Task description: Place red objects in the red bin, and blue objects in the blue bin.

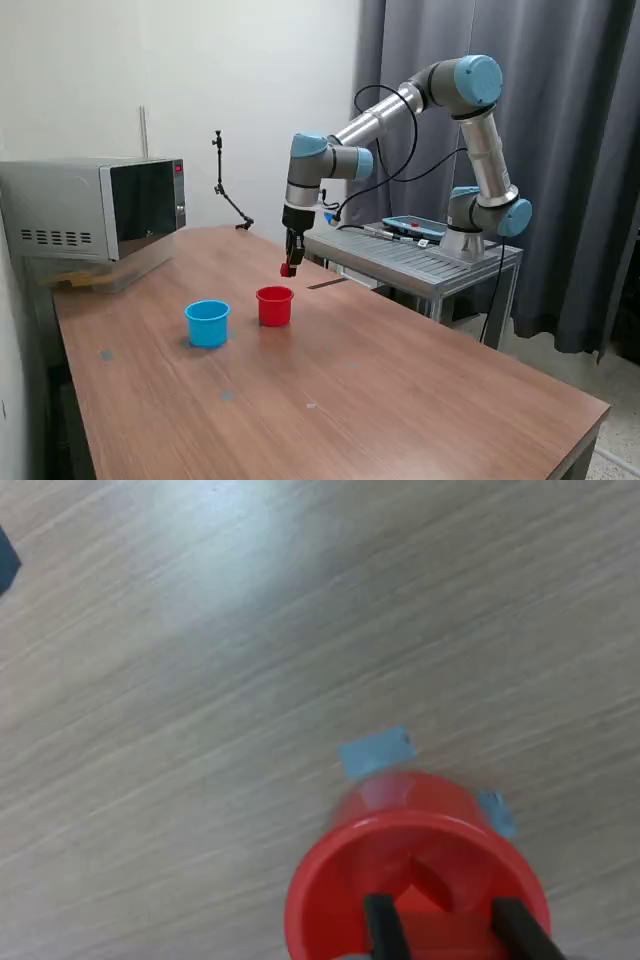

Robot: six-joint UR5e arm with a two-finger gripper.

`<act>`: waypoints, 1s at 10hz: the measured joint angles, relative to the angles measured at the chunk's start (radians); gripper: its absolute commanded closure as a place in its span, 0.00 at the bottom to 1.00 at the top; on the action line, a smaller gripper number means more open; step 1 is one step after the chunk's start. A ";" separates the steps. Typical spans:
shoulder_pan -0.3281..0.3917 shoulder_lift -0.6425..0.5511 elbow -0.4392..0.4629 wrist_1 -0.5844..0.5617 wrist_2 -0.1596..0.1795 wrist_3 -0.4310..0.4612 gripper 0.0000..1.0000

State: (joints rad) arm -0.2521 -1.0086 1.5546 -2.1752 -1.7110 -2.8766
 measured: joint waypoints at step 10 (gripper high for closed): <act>-0.040 0.081 -0.070 -0.003 0.016 -0.012 0.00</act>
State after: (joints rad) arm -0.2921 -0.9272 1.4850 -2.1782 -1.6951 -2.8884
